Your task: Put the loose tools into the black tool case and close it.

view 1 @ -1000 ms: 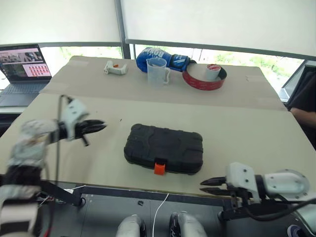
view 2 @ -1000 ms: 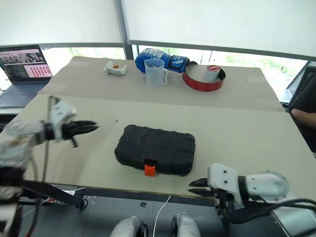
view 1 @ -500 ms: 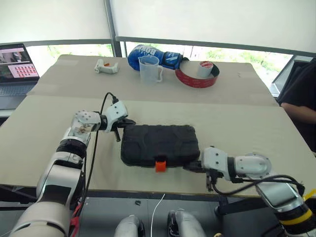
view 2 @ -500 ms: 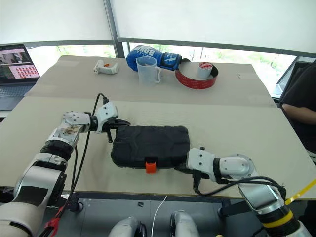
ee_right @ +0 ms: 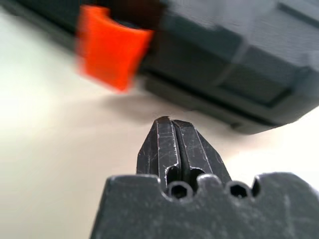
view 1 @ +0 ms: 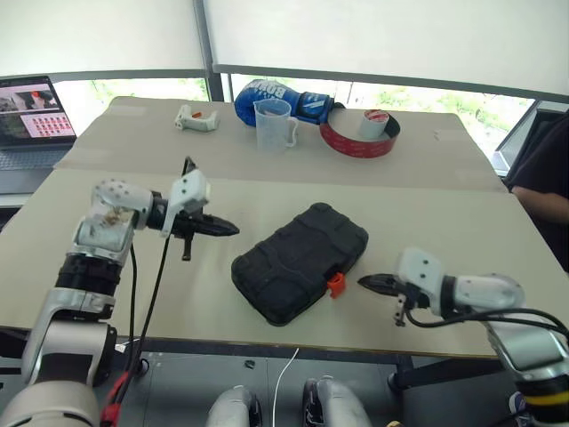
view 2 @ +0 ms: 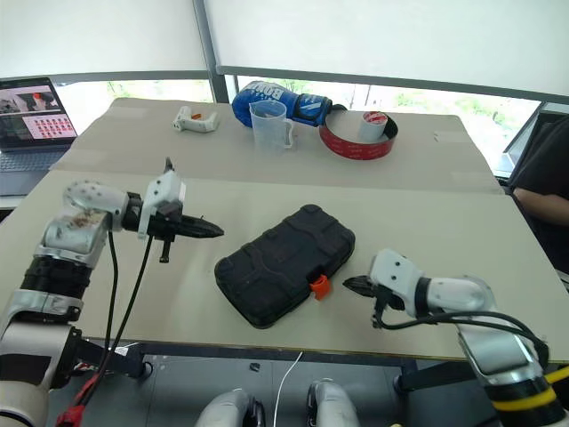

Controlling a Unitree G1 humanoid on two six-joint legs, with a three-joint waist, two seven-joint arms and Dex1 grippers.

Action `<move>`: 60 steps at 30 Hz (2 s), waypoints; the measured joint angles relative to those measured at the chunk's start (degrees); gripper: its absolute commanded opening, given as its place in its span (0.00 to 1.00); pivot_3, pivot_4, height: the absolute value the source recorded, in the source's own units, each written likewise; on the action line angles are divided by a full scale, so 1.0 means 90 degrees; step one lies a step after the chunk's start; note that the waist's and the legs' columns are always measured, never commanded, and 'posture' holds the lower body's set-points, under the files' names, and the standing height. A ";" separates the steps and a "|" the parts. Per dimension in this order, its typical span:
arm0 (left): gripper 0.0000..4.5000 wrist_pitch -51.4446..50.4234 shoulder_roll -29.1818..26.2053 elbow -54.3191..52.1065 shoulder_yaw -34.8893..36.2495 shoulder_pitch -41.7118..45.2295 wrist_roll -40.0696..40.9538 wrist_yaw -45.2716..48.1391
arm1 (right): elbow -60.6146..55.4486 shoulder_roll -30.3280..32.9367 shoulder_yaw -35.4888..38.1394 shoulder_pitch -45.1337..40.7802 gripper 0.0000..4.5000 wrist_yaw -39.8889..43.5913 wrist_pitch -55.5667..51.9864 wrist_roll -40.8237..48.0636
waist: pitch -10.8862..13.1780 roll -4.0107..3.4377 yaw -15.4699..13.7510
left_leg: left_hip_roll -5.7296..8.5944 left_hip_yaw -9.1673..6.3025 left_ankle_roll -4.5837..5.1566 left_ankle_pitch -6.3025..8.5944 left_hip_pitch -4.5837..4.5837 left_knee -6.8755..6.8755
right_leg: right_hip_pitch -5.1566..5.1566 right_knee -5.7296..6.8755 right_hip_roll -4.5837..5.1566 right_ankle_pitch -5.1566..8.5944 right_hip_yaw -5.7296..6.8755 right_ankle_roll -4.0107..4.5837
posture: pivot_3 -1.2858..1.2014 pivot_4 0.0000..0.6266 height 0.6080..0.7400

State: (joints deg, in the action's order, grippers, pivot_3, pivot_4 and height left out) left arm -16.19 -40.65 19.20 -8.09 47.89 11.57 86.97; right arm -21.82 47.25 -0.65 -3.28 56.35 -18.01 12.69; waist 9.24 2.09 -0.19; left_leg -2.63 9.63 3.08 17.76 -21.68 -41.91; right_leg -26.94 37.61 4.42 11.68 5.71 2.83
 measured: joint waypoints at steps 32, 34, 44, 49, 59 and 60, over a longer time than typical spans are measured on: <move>0.01 0.2550 0.1341 0.0376 -0.1361 -0.0244 -0.0903 -0.0800 | 0.0801 -0.1136 -0.1348 -0.0981 0.01 -0.0717 -0.0357 -0.0867 | -0.0092 -0.0013 0.0032 | -0.0017 -0.0003 0.0021 0.0017 0.0091 0.0015 | 0.0076 -0.0007 0.0001 0.0002 -0.0019 0.0004 | 0.52 0.24 0.80; 0.01 0.2692 0.1398 0.0458 -0.1391 -0.0197 -0.0951 -0.0820 | 0.0686 -0.1142 -0.1281 -0.0973 0.01 -0.0706 -0.0582 -0.0753 | -0.0092 -0.0013 0.0033 | -0.0017 -0.0004 0.0021 0.0017 0.0089 0.0015 | 0.0074 -0.0006 0.0002 0.0002 -0.0020 0.0004 | 0.52 0.24 0.80; 0.01 0.3657 0.1666 0.1105 -0.1563 0.0206 -0.1489 -0.1022 | -0.0211 -0.1010 -0.0796 -0.1127 0.01 -0.0659 -0.1994 0.0059 | -0.0098 -0.0017 0.0091 | -0.0023 -0.0014 0.0065 0.0043 0.0093 0.0018 | 0.0075 -0.0005 0.0005 0.0000 -0.0022 0.0003 | 0.52 0.24 0.80; 0.01 0.3703 0.1866 0.1223 -0.1570 0.0244 -0.1538 -0.1099 | -0.0653 -0.1200 -0.0777 -0.1502 0.01 -0.0765 -0.2075 0.0279 | -0.0113 -0.0033 0.0087 | -0.0022 -0.0019 0.0063 0.0042 0.0099 0.0035 | 0.0077 -0.0010 0.0001 0.0002 -0.0014 0.0006 | 0.52 0.24 0.80; 0.42 0.1937 0.1156 0.0546 -0.0821 -0.0272 -0.0693 -0.0866 | -0.1198 -0.0162 0.0460 -0.0674 0.41 -0.0238 -0.2370 0.1209 | -0.0125 -0.0048 0.0128 | -0.0023 -0.0019 0.0050 0.0035 0.0070 0.0045 | 0.0070 -0.0058 -0.0001 -0.0001 -0.0013 0.0000 | 0.52 0.24 0.80; 0.49 0.1696 0.0944 0.0402 -0.0706 -0.0380 -0.0576 -0.0801 | -0.1241 -0.0028 0.0645 -0.0576 0.48 -0.0120 -0.2378 0.1321 | -0.0124 -0.0047 0.0137 | -0.0023 -0.0020 0.0051 0.0035 0.0073 0.0059 | 0.0069 -0.0062 -0.0002 -0.0001 -0.0014 0.0000 | 0.52 0.24 0.80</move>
State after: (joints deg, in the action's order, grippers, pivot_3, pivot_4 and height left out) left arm -0.93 -32.16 22.82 -14.45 44.47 6.39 79.76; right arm -32.99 47.00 5.16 -8.47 55.27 -39.42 24.58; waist 8.12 1.66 1.04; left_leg -2.84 9.45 3.53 18.07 -21.03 -41.37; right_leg -26.31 37.05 4.41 11.67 5.59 2.83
